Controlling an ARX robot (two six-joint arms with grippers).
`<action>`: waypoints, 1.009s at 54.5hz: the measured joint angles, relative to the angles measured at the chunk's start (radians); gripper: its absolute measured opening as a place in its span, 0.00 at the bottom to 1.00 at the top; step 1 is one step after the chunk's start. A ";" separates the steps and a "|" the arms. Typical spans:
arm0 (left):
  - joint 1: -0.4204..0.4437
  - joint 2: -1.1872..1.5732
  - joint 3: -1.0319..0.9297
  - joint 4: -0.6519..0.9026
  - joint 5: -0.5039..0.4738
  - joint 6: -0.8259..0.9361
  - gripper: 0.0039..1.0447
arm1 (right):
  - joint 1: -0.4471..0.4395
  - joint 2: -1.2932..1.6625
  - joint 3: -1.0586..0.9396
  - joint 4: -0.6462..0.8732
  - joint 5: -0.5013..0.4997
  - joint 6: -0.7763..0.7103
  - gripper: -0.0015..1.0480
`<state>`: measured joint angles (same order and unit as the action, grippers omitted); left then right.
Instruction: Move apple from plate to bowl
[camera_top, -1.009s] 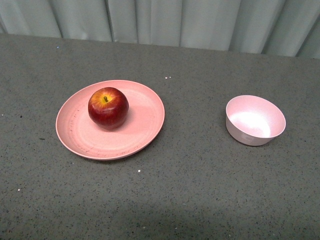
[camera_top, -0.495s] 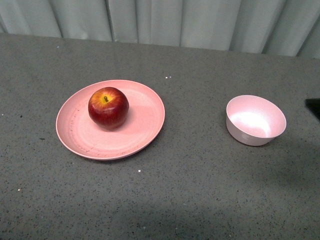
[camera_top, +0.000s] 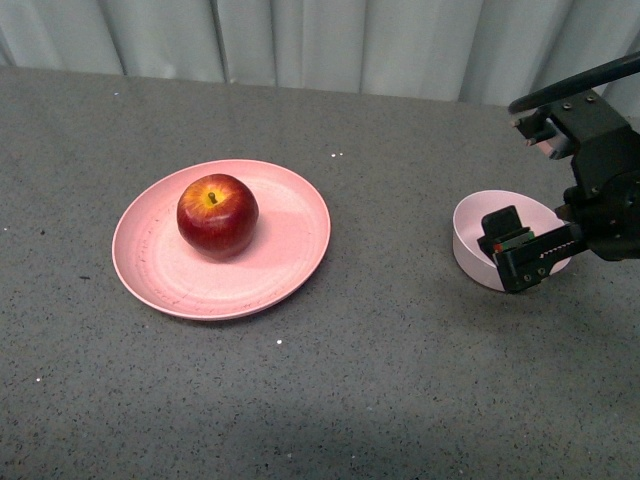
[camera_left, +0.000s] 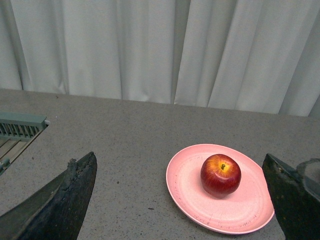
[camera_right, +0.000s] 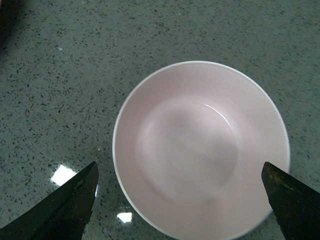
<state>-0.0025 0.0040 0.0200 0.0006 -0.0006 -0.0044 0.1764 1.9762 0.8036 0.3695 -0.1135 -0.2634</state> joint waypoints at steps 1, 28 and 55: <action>0.000 0.000 0.000 0.000 0.000 0.000 0.94 | 0.003 0.009 0.008 -0.005 0.000 0.000 0.91; 0.000 0.000 0.000 0.000 0.000 0.000 0.94 | 0.041 0.152 0.148 -0.093 0.009 0.000 0.54; 0.000 0.000 0.000 0.000 0.000 0.000 0.94 | 0.044 0.145 0.156 -0.112 0.012 -0.003 0.01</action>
<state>-0.0025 0.0040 0.0200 0.0006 -0.0006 -0.0044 0.2207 2.1208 0.9600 0.2577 -0.1017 -0.2661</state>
